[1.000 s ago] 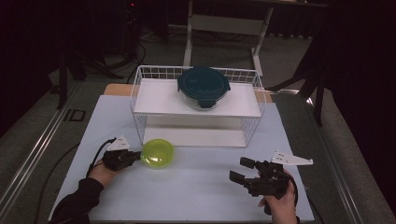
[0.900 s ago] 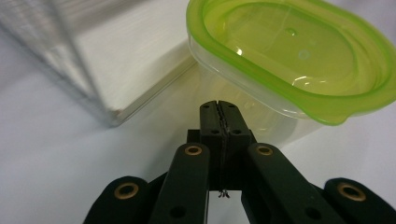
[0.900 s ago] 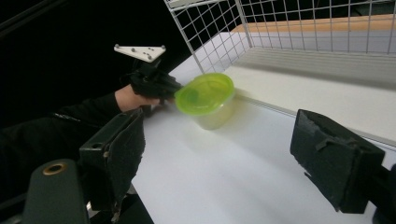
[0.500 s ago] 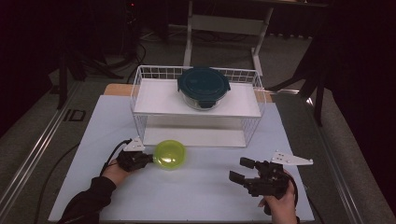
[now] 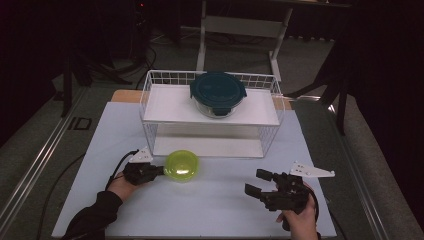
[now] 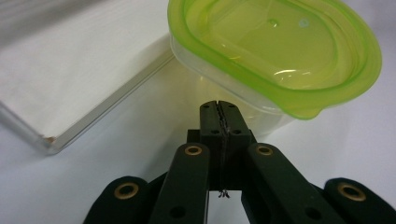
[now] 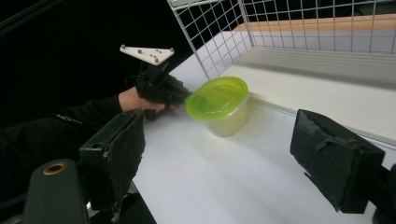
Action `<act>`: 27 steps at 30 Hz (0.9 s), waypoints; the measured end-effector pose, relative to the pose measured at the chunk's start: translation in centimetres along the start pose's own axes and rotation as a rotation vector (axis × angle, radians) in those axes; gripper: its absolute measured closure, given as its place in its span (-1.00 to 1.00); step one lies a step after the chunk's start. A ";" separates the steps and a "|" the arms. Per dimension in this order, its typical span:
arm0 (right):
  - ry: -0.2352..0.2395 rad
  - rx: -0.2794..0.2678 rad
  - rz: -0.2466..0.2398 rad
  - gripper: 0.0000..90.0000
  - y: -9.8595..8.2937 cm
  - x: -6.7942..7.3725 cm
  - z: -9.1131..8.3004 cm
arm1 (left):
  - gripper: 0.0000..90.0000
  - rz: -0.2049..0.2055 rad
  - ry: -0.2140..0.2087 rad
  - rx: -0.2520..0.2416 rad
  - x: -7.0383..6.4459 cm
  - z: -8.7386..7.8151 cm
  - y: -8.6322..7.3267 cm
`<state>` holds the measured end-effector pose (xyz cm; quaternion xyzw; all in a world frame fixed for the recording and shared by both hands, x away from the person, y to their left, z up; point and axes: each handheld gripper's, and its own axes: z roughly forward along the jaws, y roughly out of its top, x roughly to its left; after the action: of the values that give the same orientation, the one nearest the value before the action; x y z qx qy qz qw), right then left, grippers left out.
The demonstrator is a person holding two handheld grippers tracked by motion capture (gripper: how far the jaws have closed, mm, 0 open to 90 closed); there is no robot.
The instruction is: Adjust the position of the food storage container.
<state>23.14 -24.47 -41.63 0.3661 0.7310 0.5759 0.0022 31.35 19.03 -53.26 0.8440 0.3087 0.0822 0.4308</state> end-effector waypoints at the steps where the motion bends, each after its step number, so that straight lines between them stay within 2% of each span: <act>1: 0.000 -0.001 0.002 -0.62 0.0 0.0 0.0 | 0.98 -0.002 -0.001 -0.001 -0.1 0.1 0.1; 7: 0.001 -0.002 0.002 -0.62 -0.1 -0.1 -0.1 | 0.99 0.005 -0.022 0.006 -0.6 1.1 1.0; 11: 0.000 -0.002 0.006 -0.62 -0.2 -0.2 -0.3 | 0.98 0.033 -0.036 0.019 -1.2 2.2 1.8; 18: -0.002 0.001 0.008 -0.62 -0.3 -0.3 -0.3 | 0.99 0.043 -0.074 0.031 -2.0 3.9 2.9; 27: -0.005 0.002 0.015 -0.59 -0.5 -0.5 -0.3 | 0.98 0.047 -0.093 0.037 -3.0 5.6 3.8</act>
<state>23.09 -25.06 -42.17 0.3730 0.7288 0.5742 -0.0009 32.92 11.80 -53.33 0.8617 0.2700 0.0473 0.4269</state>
